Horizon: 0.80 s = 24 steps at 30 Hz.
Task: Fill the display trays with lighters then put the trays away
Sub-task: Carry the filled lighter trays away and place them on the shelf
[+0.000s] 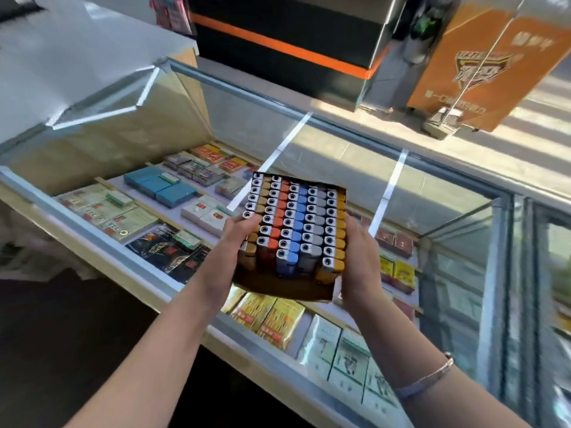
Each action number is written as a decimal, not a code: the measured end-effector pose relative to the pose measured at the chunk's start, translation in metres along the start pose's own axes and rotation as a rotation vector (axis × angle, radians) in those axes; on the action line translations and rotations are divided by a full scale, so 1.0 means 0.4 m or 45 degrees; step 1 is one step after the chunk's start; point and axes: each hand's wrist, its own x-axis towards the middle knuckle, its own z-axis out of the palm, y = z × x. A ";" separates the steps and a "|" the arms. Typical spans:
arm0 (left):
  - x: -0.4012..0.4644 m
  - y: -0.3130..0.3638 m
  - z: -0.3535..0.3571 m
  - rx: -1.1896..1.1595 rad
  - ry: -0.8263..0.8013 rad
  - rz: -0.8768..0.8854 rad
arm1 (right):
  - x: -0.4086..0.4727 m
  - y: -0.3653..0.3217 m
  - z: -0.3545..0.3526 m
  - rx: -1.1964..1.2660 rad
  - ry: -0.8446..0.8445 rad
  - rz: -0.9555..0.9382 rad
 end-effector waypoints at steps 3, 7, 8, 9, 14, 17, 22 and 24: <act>-0.005 -0.016 0.031 0.076 -0.023 0.035 | -0.013 0.015 -0.058 -0.128 0.040 -0.068; 0.010 -0.009 0.057 0.096 -0.111 0.066 | -0.026 0.038 -0.084 -0.445 0.198 -0.286; 0.011 -0.002 0.064 0.109 -0.123 0.062 | -0.027 0.043 -0.085 -0.509 0.229 -0.313; 0.019 -0.003 0.065 0.113 -0.131 0.061 | -0.028 0.046 -0.086 -0.523 0.259 -0.315; 0.055 -0.004 0.089 0.101 -0.225 0.003 | -0.045 0.046 -0.083 -0.030 0.381 -0.081; 0.061 -0.009 0.119 0.056 -0.300 -0.042 | -0.055 0.030 -0.108 0.290 0.452 0.027; 0.059 -0.003 0.200 0.045 -0.496 -0.057 | -0.104 -0.009 -0.193 0.575 0.518 0.000; 0.052 -0.002 0.242 0.041 -0.596 -0.109 | -0.145 -0.021 -0.233 0.637 0.546 -0.036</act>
